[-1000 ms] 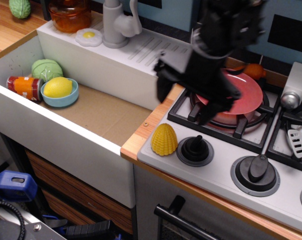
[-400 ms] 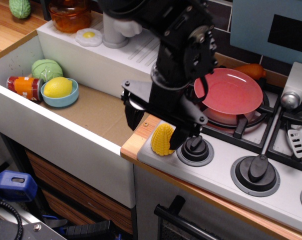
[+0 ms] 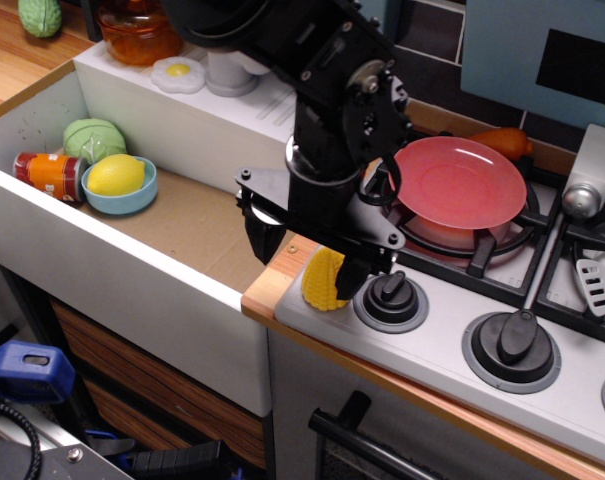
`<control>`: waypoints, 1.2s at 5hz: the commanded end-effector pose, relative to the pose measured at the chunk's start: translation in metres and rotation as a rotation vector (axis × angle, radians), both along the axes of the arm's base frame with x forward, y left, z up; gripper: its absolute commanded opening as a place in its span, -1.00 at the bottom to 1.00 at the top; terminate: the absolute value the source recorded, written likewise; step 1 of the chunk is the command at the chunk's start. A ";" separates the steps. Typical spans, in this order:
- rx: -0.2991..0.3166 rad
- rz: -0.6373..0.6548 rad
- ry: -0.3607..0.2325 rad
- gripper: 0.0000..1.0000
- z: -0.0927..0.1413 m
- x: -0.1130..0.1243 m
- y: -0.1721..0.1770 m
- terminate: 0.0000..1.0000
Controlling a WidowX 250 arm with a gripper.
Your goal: Put corn on plate
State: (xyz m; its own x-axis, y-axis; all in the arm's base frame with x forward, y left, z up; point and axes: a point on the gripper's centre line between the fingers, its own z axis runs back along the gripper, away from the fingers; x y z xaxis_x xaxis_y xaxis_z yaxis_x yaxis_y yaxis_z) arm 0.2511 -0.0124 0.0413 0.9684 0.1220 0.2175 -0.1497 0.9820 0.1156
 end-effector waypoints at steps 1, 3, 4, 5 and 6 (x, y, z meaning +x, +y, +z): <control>-0.009 -0.010 -0.034 1.00 -0.001 0.008 -0.004 -1.00; -0.011 0.018 -0.031 -1.00 -0.007 0.014 -0.002 -1.00; -0.004 0.006 -0.033 -1.00 0.000 0.027 0.001 -1.00; 0.020 -0.027 -0.055 -1.00 0.016 0.045 -0.004 -1.00; 0.065 -0.089 -0.067 -1.00 0.043 0.079 -0.013 -1.00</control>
